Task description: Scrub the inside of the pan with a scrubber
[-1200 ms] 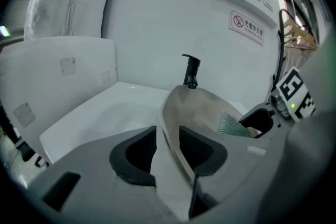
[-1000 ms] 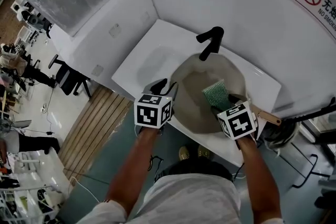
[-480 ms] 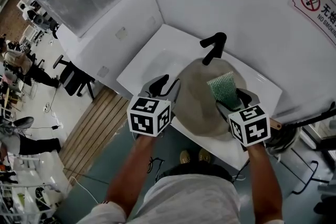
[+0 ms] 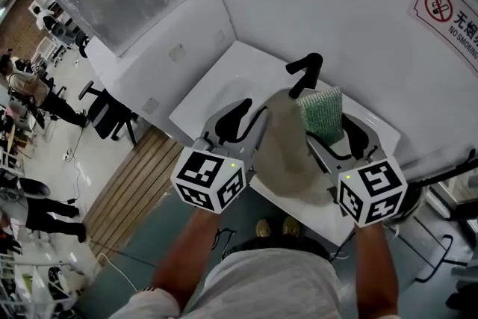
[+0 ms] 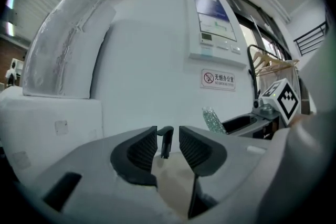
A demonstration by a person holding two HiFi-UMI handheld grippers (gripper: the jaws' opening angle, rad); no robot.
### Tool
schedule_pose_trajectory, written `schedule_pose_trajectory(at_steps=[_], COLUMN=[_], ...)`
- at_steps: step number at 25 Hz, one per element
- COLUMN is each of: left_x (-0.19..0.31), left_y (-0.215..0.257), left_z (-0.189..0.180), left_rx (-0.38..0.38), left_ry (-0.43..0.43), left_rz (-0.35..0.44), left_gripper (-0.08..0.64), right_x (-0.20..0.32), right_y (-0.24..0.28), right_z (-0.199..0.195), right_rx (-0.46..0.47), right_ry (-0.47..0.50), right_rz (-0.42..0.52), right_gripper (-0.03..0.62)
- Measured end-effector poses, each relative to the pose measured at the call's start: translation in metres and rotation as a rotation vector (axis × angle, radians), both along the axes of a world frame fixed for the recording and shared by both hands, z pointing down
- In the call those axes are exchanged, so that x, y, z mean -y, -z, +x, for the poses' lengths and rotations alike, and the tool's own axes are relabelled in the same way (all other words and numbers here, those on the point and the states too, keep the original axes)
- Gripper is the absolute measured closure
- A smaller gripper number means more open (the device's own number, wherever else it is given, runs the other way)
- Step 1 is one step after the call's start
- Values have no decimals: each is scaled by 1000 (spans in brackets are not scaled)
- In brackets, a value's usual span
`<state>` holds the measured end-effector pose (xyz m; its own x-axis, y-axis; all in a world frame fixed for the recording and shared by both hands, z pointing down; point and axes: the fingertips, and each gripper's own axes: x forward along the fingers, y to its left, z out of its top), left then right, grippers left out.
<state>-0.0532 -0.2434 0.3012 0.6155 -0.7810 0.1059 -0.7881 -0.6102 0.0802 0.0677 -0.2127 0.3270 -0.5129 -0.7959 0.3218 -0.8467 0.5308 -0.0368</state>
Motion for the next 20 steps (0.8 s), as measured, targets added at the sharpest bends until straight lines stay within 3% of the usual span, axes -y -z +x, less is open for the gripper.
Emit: schedule_pose_trajectory(at_steps=[9, 20], left_x=[-22, -42], left_y=[45, 70], left_z=[10, 11], left_rx=[-83, -99], left_ry=[-24, -28], left_rz=[153, 257], left_gripper=[479, 534], right_x=[-13, -28], right_y=[49, 81], right_z=[-13, -27], right_rx=[130, 227], right_ry=[65, 120], right_rz=[171, 288], right_gripper=[288, 288])
